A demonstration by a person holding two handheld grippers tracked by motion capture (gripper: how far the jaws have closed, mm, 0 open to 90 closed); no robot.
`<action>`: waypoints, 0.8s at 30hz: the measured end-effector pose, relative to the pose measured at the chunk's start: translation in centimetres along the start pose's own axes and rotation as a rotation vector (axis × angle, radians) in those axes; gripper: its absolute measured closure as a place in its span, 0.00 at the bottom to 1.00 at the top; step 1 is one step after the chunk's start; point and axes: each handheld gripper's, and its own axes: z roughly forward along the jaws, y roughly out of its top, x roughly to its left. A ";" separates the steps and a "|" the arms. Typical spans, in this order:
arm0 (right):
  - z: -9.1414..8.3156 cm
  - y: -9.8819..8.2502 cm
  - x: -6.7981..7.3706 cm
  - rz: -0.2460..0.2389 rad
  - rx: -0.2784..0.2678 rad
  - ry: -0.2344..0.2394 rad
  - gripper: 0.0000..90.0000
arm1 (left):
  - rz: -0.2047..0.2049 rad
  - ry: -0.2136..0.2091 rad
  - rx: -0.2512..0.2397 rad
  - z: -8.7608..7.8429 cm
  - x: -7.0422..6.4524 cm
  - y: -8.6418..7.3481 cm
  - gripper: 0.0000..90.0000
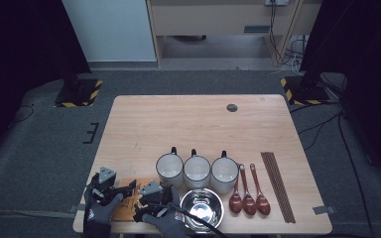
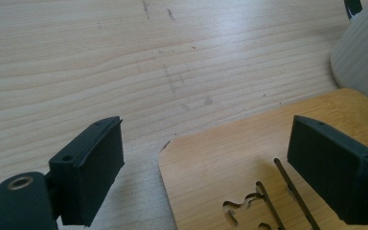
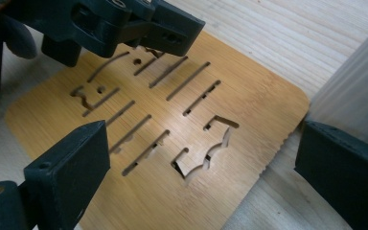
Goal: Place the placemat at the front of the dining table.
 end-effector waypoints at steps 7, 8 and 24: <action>0.1 -0.1 0.1 0.012 0.010 0.002 0.05 | 0.007 -0.009 0.009 0.4 -0.2 -0.1 0.11; 0.1 -0.2 0.0 0.012 0.010 0.003 0.05 | 0.008 -0.009 0.011 0.4 -0.2 -0.1 0.10; 0.5 -0.3 -0.2 0.050 0.027 -0.018 0.07 | -0.013 -0.031 0.025 1.0 -0.2 -0.1 0.07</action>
